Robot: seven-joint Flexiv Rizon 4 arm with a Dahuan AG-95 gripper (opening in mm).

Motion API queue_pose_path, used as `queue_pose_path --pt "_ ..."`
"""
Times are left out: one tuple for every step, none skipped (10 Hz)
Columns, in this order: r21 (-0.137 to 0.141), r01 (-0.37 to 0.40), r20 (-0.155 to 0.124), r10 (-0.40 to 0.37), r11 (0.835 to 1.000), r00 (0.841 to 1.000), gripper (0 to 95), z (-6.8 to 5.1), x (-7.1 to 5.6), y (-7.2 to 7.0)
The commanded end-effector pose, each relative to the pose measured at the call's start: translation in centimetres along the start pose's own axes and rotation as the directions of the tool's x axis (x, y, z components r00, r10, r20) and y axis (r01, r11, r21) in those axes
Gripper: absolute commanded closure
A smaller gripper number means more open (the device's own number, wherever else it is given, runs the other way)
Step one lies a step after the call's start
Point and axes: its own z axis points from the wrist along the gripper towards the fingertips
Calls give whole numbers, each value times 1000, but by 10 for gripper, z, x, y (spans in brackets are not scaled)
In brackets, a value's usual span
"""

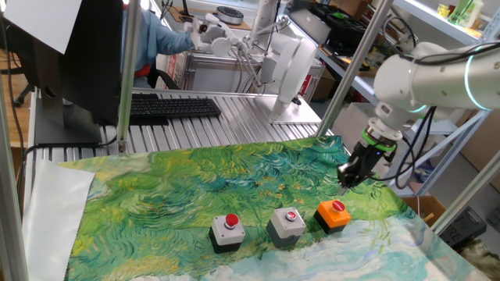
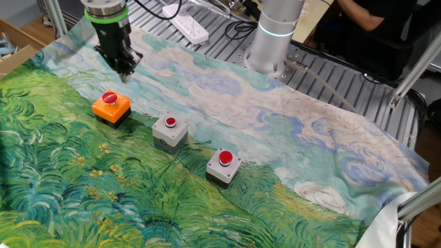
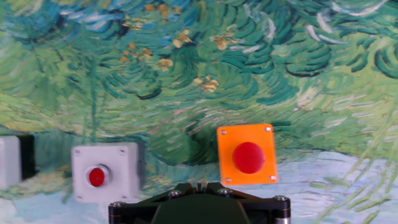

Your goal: Press three buttons from left to right in sequence

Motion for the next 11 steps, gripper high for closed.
queue_pose_path --pt "6 -3 7 3 1000 1000 950 1 4 10" --pt "5 -6 7 6 1000 1000 950 2 6 15" --pt "5 -10 8 10 1000 1000 950 2 6 18" --pt "6 -18 7 18 1000 1000 950 2 7 23" --pt "7 -20 3 20 1000 1000 950 0 7 30" --pt "10 -30 2 30 999 1000 950 -1 7 37" --pt "10 -36 0 36 999 999 950 -2 7 42" --pt "9 -39 -2 39 999 999 950 -2 8 46" --pt "9 -40 -1 40 999 999 950 0 8 48" --pt "10 -49 0 49 999 999 950 2 9 52" --pt "11 -60 0 60 998 998 950 5 13 59"
